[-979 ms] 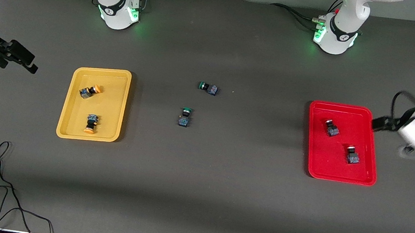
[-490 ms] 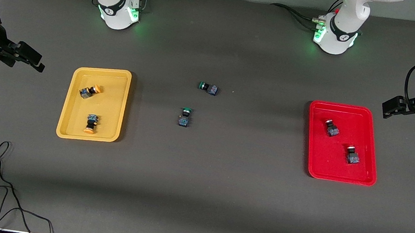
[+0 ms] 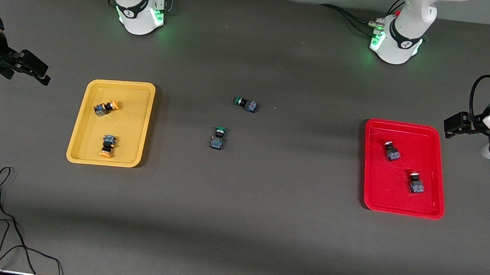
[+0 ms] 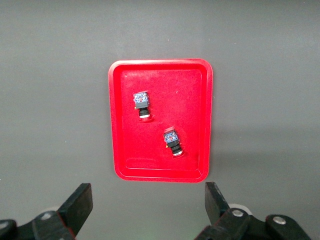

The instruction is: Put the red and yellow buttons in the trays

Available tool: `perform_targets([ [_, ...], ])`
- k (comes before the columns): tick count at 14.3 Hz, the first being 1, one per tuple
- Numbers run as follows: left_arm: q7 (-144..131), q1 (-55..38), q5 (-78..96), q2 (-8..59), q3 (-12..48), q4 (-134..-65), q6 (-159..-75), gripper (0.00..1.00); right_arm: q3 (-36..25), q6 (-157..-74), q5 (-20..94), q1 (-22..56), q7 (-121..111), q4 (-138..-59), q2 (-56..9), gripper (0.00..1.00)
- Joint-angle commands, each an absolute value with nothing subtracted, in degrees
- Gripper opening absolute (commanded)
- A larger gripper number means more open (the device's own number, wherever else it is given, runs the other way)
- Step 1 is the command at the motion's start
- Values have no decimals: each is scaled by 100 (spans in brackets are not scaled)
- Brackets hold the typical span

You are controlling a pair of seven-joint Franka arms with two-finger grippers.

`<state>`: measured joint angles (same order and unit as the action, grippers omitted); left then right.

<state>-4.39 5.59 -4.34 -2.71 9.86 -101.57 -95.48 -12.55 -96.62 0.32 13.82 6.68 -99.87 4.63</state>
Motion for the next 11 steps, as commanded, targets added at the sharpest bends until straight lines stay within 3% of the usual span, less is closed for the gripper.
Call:
perform_targets([
  [1,-510,186,-413,-404,599,-10230,-9527,100,-1204,-9650,-35,1327,527,-10002,492,100],
  [11,-439,167,-369,-396,457,-10195,-9360,100,-1222,-9562,26,1336,527,-9993,510,100],
])
